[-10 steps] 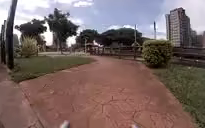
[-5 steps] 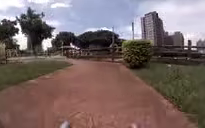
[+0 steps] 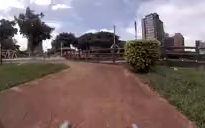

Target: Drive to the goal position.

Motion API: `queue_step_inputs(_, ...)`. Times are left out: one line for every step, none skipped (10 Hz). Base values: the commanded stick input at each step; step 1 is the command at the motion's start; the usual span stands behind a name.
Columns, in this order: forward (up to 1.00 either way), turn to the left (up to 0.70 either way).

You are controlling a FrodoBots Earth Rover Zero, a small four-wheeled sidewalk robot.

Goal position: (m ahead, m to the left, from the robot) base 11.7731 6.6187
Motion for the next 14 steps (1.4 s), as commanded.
queue_step_inputs(1.0, 0.03)
queue_step_inputs(1.0, 0.03)
queue_step_inputs(1.0, 0.07)
queue_step_inputs(1.0, 0.24)
queue_step_inputs(1.0, 0.38)
queue_step_inputs(1.0, 0.4)
queue_step_inputs(1.0, 0.0)
queue_step_inputs(1.0, 0.0)
queue_step_inputs(1.0, 0.0)
queue_step_inputs(1.0, 0.0)
queue_step_inputs(1.0, 0.0)
queue_step_inputs(1.0, 0.0)
queue_step_inputs(1.0, 0.0)
queue_step_inputs(1.0, 0.0)
